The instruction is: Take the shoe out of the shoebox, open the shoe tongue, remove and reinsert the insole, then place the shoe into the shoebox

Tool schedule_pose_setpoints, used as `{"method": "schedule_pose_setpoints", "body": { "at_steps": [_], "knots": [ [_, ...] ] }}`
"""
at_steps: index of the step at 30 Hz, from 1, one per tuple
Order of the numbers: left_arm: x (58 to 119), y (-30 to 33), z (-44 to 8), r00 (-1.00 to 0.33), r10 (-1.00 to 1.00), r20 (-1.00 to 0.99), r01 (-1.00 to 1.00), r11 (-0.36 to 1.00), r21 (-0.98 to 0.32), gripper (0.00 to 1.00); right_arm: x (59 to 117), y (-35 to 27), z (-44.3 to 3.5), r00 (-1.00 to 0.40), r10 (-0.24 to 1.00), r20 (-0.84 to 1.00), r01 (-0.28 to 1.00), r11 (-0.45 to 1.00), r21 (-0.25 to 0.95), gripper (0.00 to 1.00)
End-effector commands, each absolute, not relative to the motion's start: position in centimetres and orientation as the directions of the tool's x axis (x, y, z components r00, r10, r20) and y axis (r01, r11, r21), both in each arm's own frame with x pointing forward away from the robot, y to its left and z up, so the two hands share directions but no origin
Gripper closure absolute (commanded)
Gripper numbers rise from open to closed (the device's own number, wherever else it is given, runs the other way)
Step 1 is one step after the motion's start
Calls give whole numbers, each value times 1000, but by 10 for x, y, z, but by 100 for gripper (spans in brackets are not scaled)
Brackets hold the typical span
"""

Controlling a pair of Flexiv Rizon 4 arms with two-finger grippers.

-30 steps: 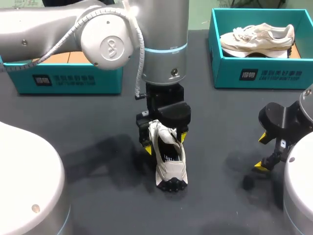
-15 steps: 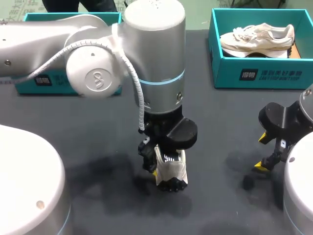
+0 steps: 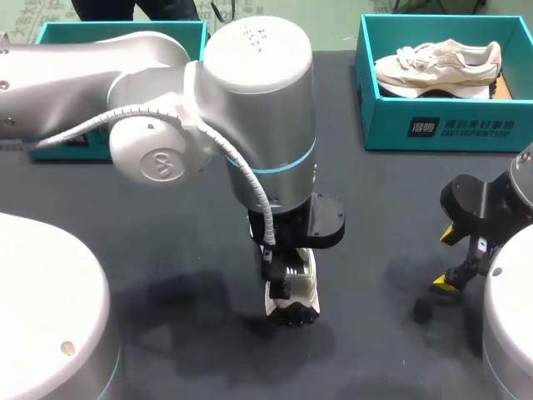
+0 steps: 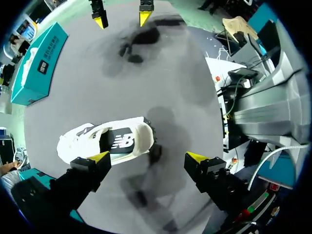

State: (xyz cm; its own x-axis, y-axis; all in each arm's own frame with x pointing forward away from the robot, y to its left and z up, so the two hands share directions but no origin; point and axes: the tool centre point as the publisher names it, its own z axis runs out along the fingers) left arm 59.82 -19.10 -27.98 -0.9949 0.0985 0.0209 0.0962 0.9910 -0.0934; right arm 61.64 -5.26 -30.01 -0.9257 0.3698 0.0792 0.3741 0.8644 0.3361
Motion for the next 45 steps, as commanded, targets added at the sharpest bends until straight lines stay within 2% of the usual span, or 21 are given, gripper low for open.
{"method": "schedule_pose_setpoints", "body": {
  "at_steps": [1,26,45],
  "knots": [
    [602,-203,-301,-995,79,53,74,993,-88,0,614,-53,-300,-926,371,76,374,864,337,0],
    [599,-222,-366,-997,-48,59,-51,998,-39,0,614,-53,-300,-926,371,76,374,864,337,0],
    [595,-216,-390,-994,-90,64,-92,995,-35,1,614,-53,-300,-926,371,76,374,864,337,0]
  ]
}}
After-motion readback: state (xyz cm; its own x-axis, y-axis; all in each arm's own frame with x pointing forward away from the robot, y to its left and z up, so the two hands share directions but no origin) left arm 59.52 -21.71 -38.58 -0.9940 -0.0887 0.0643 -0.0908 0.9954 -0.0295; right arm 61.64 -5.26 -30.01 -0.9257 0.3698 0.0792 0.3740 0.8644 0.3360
